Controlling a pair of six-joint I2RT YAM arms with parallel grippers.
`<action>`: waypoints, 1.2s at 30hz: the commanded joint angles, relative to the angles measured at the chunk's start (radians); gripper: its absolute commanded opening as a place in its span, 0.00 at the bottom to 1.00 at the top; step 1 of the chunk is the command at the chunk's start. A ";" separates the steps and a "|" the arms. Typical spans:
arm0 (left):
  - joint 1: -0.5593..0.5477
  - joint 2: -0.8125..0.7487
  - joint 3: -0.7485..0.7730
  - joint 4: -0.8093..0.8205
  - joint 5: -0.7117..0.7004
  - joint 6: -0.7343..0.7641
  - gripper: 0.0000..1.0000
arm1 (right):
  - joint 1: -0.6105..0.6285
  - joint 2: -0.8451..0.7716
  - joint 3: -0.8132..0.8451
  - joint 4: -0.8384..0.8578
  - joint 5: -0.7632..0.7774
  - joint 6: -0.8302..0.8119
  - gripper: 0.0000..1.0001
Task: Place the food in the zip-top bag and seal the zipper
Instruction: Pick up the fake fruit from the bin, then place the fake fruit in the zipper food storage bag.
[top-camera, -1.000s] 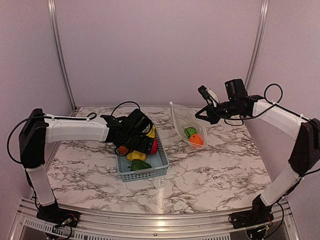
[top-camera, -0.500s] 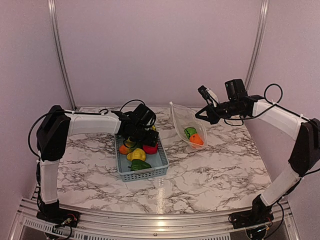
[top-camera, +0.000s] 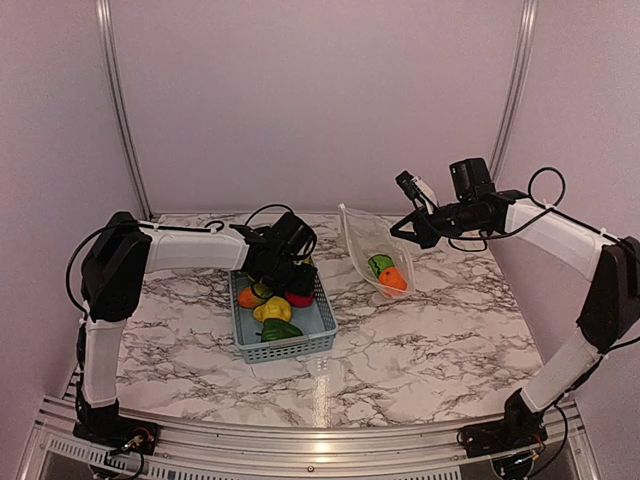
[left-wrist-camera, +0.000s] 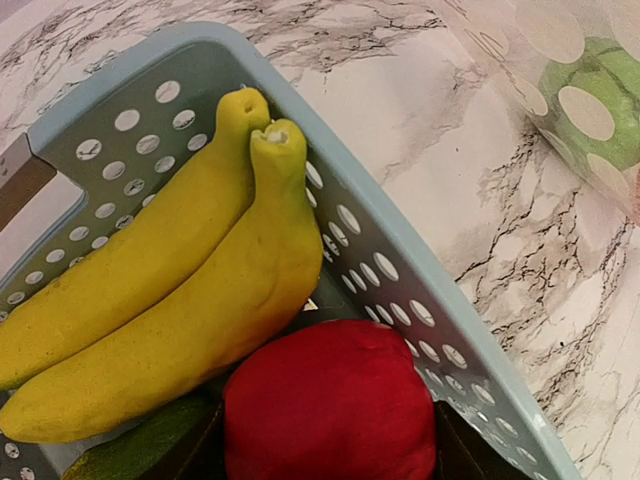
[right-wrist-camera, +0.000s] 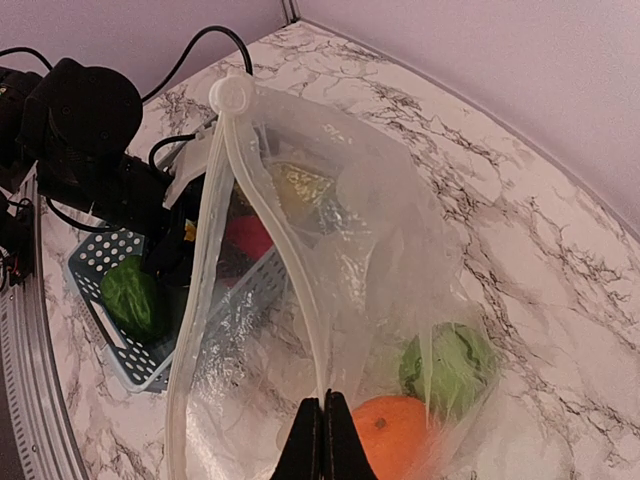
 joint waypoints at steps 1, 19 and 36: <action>0.007 -0.068 -0.024 -0.050 -0.023 -0.007 0.55 | 0.011 -0.016 0.015 0.004 0.005 -0.016 0.00; -0.122 -0.510 -0.306 0.567 0.051 0.053 0.50 | 0.031 0.071 0.193 -0.113 0.076 -0.021 0.00; -0.167 -0.152 -0.111 0.869 0.116 -0.019 0.45 | 0.039 0.133 0.368 -0.209 0.030 0.055 0.00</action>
